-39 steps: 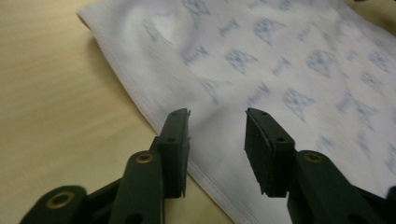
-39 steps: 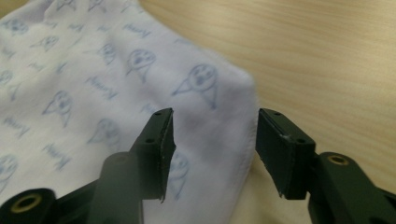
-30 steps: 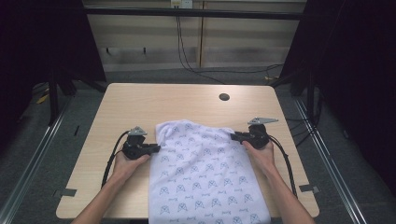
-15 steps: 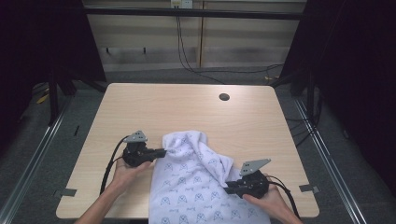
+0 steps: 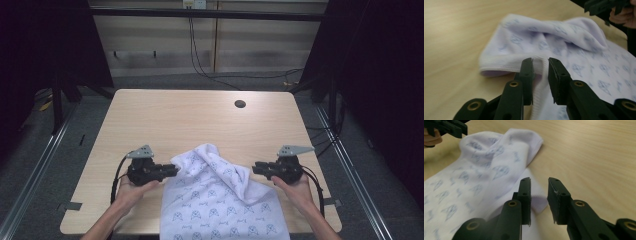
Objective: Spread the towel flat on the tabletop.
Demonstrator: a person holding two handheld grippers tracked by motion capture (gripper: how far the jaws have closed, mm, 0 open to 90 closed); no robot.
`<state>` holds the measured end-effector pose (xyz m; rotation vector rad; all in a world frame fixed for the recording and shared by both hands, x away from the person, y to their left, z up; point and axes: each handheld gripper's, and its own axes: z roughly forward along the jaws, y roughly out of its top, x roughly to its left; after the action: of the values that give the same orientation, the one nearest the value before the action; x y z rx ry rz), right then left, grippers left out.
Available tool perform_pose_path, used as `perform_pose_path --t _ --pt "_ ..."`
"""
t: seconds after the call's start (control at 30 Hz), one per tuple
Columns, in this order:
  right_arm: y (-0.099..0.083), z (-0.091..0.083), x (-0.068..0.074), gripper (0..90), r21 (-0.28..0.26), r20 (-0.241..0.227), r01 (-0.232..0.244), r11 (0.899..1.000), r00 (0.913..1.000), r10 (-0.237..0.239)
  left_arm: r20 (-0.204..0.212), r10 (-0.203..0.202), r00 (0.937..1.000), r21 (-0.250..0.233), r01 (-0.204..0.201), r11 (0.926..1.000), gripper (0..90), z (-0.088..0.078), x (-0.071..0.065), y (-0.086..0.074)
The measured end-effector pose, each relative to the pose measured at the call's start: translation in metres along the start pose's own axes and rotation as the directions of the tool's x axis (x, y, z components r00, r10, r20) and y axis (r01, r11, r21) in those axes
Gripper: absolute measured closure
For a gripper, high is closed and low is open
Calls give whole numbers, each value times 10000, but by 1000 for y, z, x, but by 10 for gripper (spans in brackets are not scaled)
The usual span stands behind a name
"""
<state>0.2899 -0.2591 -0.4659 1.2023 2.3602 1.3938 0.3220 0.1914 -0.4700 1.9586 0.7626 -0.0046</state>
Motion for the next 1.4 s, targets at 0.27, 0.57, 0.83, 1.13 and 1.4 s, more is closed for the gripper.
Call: perform_pose_path --t 0.27,0.57,0.83,1.13,1.4 --pt "7 50 -17 640 1201 61 -363 9921 9993 358 -1747 -1359 9752 -200 1345 9907 663 23 58 6" --pt "-5 50 10 527 1628 -715 99 9866 9974 18 -1352 -1063 9851 553 1146 9919 507 41 51 3" --pt "-9 52 26 524 1935 -1080 650 9789 9931 -446 -677 -597 9959 1195 675 9905 595 60 35 6" --pt "-7 52 36 846 1783 -1412 1158 9771 9858 -910 -608 -375 9974 363 397 9986 862 41 33 14" --pt "18 18 14 849 405 -570 516 9978 9972 -492 -894 -667 9938 -1191 558 9913 863 2 41 27"
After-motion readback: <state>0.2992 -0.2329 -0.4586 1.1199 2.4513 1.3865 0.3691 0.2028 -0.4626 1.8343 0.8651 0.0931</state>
